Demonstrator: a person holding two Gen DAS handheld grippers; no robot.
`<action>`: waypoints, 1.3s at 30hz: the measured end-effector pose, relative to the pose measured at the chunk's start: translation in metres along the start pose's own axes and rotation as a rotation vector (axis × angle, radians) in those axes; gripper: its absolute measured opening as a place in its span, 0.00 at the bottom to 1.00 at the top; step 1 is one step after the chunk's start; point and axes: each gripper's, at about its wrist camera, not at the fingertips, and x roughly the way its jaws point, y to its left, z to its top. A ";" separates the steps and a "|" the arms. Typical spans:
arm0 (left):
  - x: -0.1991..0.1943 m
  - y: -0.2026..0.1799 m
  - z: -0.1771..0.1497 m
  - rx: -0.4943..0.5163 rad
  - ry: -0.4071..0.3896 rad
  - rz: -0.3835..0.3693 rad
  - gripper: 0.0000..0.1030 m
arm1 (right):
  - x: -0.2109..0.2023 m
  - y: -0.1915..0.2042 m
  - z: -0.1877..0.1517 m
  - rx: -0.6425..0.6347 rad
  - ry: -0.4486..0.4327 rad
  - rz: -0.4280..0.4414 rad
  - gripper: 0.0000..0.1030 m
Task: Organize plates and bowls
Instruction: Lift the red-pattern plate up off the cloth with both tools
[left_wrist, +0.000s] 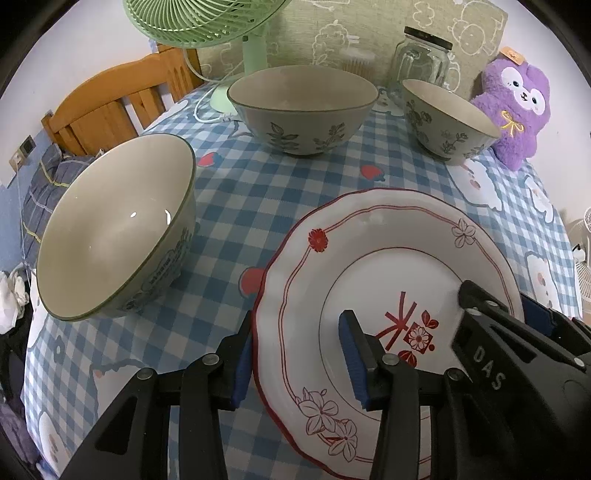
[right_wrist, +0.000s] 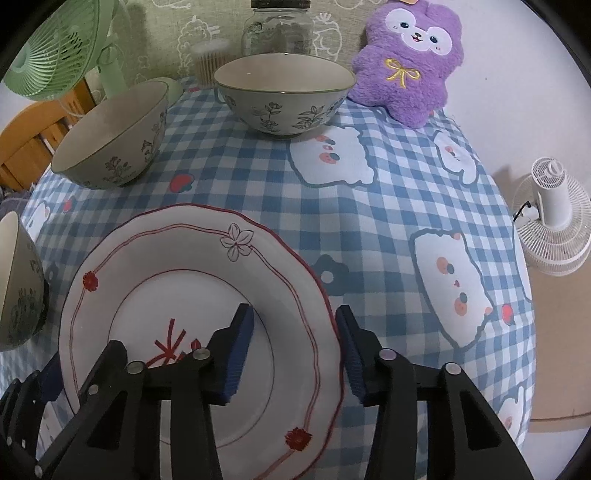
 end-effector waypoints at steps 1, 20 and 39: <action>0.000 0.001 0.000 0.004 0.005 -0.001 0.43 | -0.001 0.000 -0.001 0.001 0.003 0.002 0.45; -0.008 0.017 -0.013 0.109 0.056 0.047 0.43 | -0.018 0.007 -0.035 0.084 0.071 0.085 0.43; -0.013 0.026 -0.011 0.095 0.078 0.013 0.41 | -0.022 0.016 -0.036 0.051 0.060 0.049 0.41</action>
